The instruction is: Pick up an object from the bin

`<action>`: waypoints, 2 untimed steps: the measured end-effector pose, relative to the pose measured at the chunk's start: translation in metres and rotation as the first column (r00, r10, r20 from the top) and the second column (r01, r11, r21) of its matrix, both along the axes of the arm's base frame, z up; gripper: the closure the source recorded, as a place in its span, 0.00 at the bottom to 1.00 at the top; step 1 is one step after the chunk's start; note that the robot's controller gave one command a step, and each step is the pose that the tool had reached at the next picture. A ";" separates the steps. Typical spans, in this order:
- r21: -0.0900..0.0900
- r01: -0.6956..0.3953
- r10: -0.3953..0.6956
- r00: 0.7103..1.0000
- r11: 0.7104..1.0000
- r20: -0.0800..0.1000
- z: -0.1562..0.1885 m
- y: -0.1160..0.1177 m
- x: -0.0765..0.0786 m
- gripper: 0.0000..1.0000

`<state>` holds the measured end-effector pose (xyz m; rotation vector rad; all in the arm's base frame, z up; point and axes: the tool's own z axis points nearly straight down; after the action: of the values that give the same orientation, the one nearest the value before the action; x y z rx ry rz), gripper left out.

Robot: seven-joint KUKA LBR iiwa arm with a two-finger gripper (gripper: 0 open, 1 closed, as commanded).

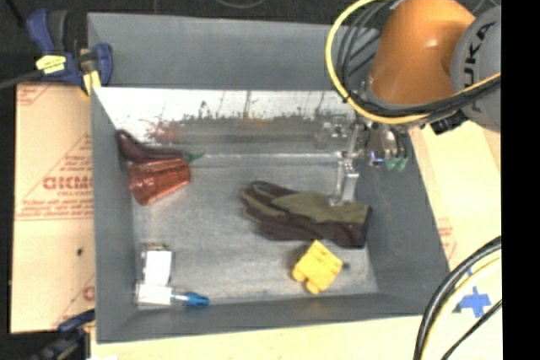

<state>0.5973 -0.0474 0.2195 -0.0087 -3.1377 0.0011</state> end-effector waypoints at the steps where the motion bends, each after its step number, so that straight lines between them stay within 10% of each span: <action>1: -0.001 -0.001 0.001 1.000 1.000 0.009 0.005 0.000 0.001 0.00; 2: 0.001 0.016 -0.016 1.000 1.000 0.011 -0.060 0.005 -0.009 0.00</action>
Offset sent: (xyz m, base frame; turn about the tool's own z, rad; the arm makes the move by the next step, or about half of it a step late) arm -0.0260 0.0121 -0.1495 0.0439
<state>0.5881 -0.0426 0.1591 -0.0335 -3.1482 0.0002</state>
